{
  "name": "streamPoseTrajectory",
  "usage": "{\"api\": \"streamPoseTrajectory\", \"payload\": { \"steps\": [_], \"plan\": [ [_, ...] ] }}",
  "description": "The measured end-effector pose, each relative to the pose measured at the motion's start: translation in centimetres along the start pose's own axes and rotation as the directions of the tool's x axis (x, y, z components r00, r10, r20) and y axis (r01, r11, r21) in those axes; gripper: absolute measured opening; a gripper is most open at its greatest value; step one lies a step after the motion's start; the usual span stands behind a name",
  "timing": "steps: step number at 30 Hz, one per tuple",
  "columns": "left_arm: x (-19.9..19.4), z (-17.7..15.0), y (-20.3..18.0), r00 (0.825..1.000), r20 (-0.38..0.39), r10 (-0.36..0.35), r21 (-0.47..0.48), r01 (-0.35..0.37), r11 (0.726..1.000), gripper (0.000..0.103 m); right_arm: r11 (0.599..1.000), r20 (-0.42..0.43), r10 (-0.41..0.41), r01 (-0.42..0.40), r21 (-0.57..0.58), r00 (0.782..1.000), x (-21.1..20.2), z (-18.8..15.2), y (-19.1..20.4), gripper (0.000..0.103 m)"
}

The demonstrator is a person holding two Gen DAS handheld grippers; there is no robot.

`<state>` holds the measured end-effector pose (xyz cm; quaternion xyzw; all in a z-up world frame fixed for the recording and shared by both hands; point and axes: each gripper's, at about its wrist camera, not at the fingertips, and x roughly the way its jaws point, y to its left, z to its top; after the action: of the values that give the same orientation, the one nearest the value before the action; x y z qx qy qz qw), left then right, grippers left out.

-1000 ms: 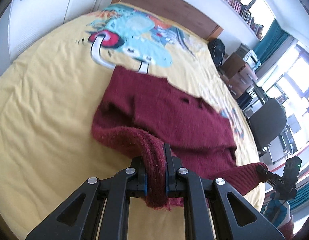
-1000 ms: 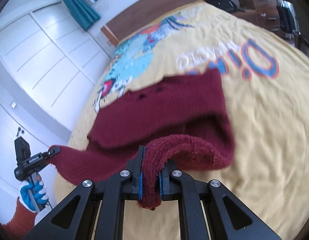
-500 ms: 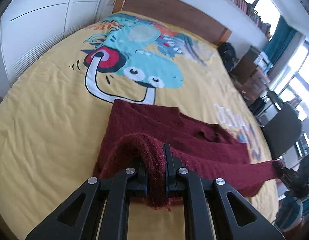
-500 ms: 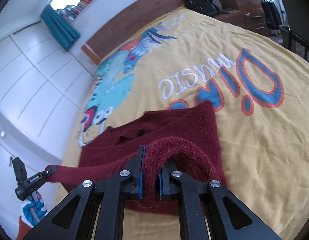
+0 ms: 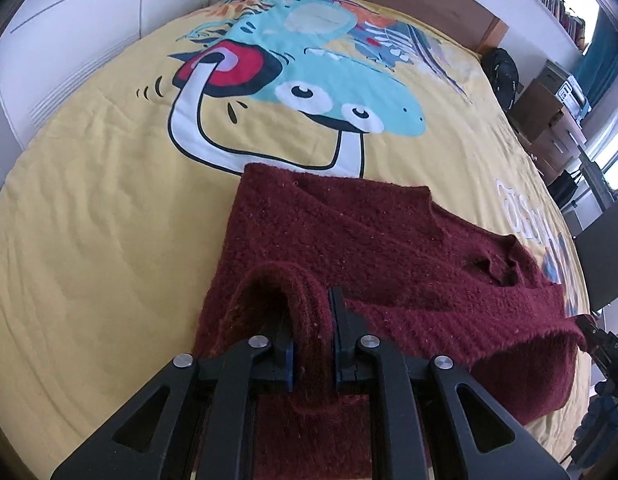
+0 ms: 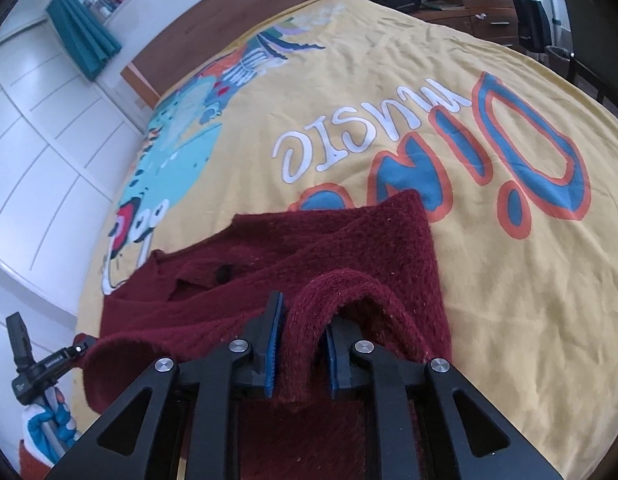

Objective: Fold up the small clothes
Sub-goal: 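Lift the hem with both grippers and fold it toward the collar, then open both grippers to release the folded hem onto the sweater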

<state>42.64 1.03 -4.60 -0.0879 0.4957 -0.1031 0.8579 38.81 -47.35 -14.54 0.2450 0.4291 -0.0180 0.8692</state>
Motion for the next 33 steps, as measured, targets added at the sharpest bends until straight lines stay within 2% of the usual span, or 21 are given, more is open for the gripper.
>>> {"api": "streamPoseTrajectory", "payload": {
  "steps": [2, 4, 6, 7, 9, 11, 12, 14, 18, 23, 30, 33],
  "plan": [
    [0.4, 0.2, 0.3, 1.0, -0.008, -0.013, -0.018, 0.013, 1.0, 0.017, 1.0, -0.008, -0.018, 0.018, 0.001, 1.0, 0.7, 0.1, -0.2, 0.024],
    [0.8, 0.6, 0.8, 0.999, -0.025, -0.039, -0.049, 0.038, 0.998, 0.026, 1.0, -0.006, -0.015, 0.015, 0.015, 1.0, 1.0, 0.3, -0.5, 0.033],
    [1.1, 0.9, 1.4, 0.997, -0.036, -0.062, -0.08, 0.059, 0.995, 0.03, 0.999, 0.018, -0.047, 0.046, 0.022, 0.999, 0.8, 0.7, -0.8, 0.069],
    [1.0, 1.1, 1.5, 0.997, -0.035, -0.07, -0.09, 0.066, 0.994, 0.033, 0.998, 0.031, -0.061, 0.061, 0.022, 0.998, 0.7, 0.9, -0.9, 0.071],
    [0.8, 1.5, 1.7, 0.996, -0.034, -0.088, -0.099, 0.084, 0.991, 0.035, 0.998, 0.04, -0.061, 0.06, 0.026, 0.997, 0.3, 1.5, -1.3, 0.071],
    [0.5, 1.8, 1.8, 0.995, -0.026, -0.095, -0.103, 0.092, 0.99, 0.042, 0.998, 0.05, -0.06, 0.059, 0.019, 0.997, -0.3, 1.8, -1.4, 0.071],
    [0.1, 2.0, 1.7, 0.997, -0.01, -0.071, -0.097, 0.07, 0.993, 0.055, 0.998, 0.057, -0.058, 0.057, 0.004, 0.997, -0.7, 1.8, -1.3, 0.071],
    [-0.9, 2.4, 1.8, 0.998, 0.024, -0.055, -0.09, 0.057, 0.994, 0.061, 0.998, 0.065, -0.061, 0.063, -0.029, 0.996, -1.3, 1.8, -0.9, 0.071],
    [-2.1, 2.8, 2.0, 0.998, 0.049, -0.049, -0.077, 0.052, 0.996, 0.061, 0.993, 0.075, -0.074, 0.081, -0.091, 0.994, -2.0, 1.4, -0.1, 0.071],
    [-3.2, 1.9, 1.0, 0.997, 0.07, -0.038, -0.008, 0.038, 0.999, 0.061, 0.985, 0.055, -0.057, 0.065, -0.157, 0.997, -1.4, 0.3, 1.2, 0.071],
    [-0.8, 0.2, -1.2, 0.998, 0.043, -0.038, 0.075, 0.035, 0.997, 0.061, 0.974, -0.013, -0.043, 0.039, -0.224, 0.999, 2.0, -1.2, 3.0, 0.071],
    [0.8, -0.2, -1.6, 0.999, 0.023, -0.022, 0.091, 0.02, 0.996, 0.061, 0.966, -0.04, -0.076, 0.063, -0.25, 0.996, 3.9, -1.3, 2.8, 0.071]
  ]
}}
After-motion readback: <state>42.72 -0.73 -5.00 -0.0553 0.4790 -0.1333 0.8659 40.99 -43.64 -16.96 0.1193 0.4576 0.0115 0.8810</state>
